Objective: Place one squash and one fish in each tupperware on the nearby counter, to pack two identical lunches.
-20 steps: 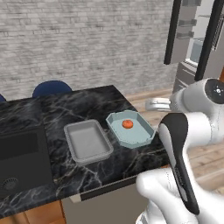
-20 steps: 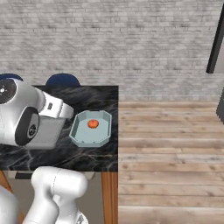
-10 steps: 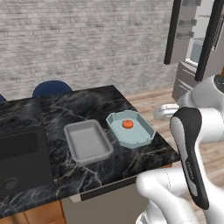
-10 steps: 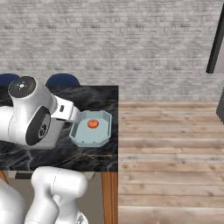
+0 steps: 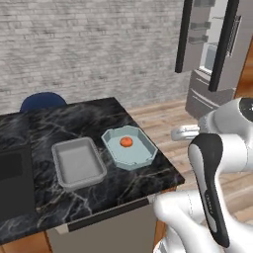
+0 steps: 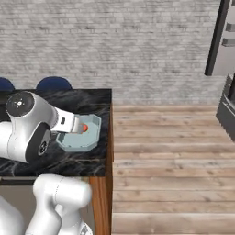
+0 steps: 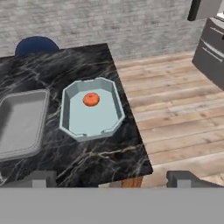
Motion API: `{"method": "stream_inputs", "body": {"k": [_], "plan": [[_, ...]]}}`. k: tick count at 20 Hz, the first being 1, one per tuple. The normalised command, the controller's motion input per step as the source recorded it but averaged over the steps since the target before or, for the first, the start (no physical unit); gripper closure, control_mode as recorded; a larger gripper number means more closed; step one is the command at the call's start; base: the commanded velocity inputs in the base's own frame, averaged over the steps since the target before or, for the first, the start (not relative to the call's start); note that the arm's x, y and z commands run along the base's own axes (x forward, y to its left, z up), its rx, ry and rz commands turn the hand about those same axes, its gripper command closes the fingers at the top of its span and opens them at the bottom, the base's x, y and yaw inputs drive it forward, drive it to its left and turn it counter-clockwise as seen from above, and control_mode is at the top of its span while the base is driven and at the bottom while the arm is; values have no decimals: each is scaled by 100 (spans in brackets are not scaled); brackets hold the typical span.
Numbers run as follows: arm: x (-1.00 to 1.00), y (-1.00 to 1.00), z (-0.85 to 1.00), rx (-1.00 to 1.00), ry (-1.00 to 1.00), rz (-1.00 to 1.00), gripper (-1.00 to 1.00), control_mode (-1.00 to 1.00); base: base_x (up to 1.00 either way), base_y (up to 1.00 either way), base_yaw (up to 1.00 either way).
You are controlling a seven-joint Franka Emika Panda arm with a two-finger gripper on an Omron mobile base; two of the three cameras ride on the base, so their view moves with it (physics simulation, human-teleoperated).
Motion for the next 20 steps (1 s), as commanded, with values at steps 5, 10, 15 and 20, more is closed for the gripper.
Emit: {"method": "stream_inputs", "body": {"k": [5,10,15,20], "plan": [[0,0,0,0,0,0,-100,100,16,-100,-11],[0,0,0,0,0,0,-100,100,51,-100,-3],[0,0,0,0,0,0,-100,100,59,-99,-3],[0,0,0,0,0,0,-100,100,74,-38,-14]]}}
